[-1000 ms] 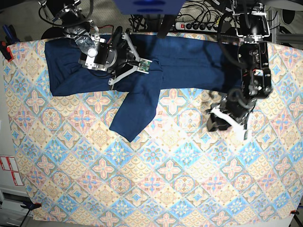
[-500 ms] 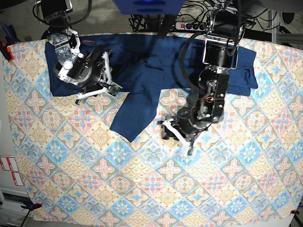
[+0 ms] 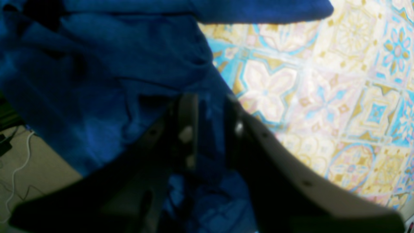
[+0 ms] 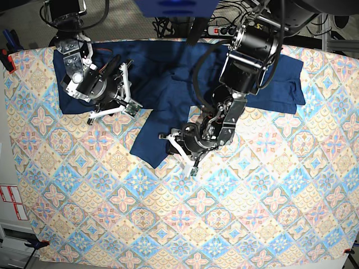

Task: Fold the T-shirt properly
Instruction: 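Reach the left gripper to the strip's middle and grasp the fabric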

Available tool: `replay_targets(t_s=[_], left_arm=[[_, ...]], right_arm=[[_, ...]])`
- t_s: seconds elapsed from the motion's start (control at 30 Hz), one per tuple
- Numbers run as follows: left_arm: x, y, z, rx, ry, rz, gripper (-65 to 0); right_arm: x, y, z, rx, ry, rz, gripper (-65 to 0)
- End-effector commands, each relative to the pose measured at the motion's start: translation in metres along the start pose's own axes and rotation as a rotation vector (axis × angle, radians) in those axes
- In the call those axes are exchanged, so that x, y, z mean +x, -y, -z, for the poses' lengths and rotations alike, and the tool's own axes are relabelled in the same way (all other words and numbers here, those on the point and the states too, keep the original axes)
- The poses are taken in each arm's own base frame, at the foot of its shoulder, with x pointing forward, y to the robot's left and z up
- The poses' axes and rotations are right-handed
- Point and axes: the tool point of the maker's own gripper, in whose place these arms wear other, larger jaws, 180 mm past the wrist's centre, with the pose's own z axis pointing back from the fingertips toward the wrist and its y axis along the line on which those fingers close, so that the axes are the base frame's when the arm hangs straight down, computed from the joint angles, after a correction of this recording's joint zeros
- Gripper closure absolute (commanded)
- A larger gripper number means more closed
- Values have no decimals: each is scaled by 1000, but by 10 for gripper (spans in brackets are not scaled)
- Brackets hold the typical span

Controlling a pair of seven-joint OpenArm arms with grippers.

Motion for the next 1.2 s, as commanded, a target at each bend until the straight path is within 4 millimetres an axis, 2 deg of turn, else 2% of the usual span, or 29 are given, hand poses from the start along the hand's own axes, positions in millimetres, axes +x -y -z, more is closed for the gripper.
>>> replay_targets(t_s=[0.0, 0.23, 0.5, 0.57, 0.63, 0.67, 0.77, 0.8, 0.9, 1.07, 1.17], left_arm=[[25, 6, 1, -14, 53, 10, -257], [5, -6, 7, 23, -9, -13, -248], [-39, 30, 18, -36, -144, 196, -238], [-44, 32, 18, -41, -155, 212, -167], [-43, 30, 18, -35, -152, 206, -42], [-43, 30, 18, -35, -152, 206, 0], [-37, 31, 16, -39, -133, 214, 0], [-33, 24, 11, -31, -116, 222, 0], [-24, 27, -4, -46, -51, 241, 0], [-1, 5, -41, 20, 96, 163, 0], [1, -13, -71, 53, 147, 123, 0]], right_arm=[[7, 8, -5, -23, 27, -11, -135], [6, 14, -8, -32, 39, 19, -135], [13, 37, -27, -21, 184, 211, -135], [11, 45, -32, -32, 204, 249, -135], [10, 49, -35, -37, 221, 273, -135], [10, 52, -37, -41, 228, 283, -135], [7, 59, -42, -54, 247, 316, -135], [6, 62, -43, -60, 249, 323, -135], [-2, 67, -45, -78, 239, 340, -135], [-5, 65, -45, -76, 231, 342, -135], [-5, 64, -44, -74, 230, 342, -135]])
